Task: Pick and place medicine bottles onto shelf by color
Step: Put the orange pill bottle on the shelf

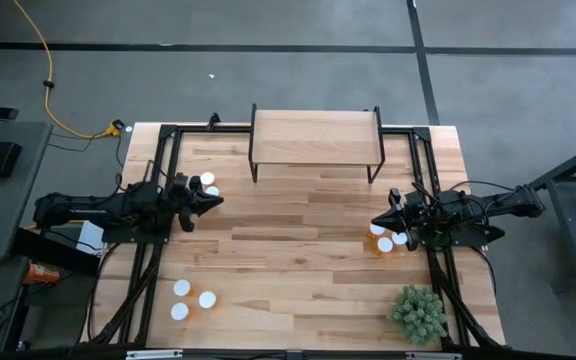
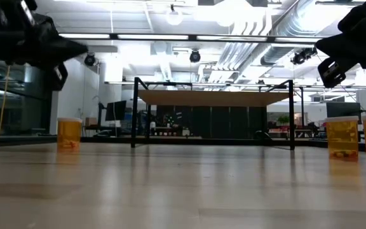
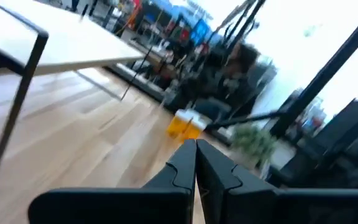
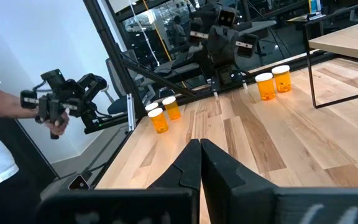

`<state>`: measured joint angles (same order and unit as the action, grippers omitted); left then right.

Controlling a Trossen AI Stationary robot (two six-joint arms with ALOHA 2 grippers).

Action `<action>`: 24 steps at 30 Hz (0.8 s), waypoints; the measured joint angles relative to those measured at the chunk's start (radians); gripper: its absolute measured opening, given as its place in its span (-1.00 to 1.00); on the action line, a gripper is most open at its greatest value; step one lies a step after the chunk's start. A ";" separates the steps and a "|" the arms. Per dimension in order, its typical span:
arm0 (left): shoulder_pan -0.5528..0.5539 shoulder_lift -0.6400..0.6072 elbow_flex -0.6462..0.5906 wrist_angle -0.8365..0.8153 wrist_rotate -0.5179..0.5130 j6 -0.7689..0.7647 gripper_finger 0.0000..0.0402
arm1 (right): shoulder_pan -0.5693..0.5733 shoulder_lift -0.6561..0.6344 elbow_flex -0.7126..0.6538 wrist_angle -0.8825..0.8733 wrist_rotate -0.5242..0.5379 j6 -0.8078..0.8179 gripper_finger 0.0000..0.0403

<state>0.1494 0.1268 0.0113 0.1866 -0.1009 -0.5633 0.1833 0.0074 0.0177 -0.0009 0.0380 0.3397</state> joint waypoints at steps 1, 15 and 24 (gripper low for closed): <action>0.000 0.006 0.003 0.058 -0.045 -0.026 -1.00 | 0.000 0.000 0.000 0.000 0.000 0.000 -1.00; 0.026 0.517 0.705 -0.886 -0.232 0.040 -0.08 | 0.000 0.000 0.000 0.000 0.000 0.000 -1.00; 0.136 0.876 0.870 -1.215 -0.189 0.047 0.49 | 0.000 -0.001 0.000 0.000 0.000 0.000 -1.00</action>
<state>0.2859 1.0025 0.8813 -1.0283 -0.2903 -0.5168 0.1833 0.0067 0.0177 -0.0008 0.0378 0.3401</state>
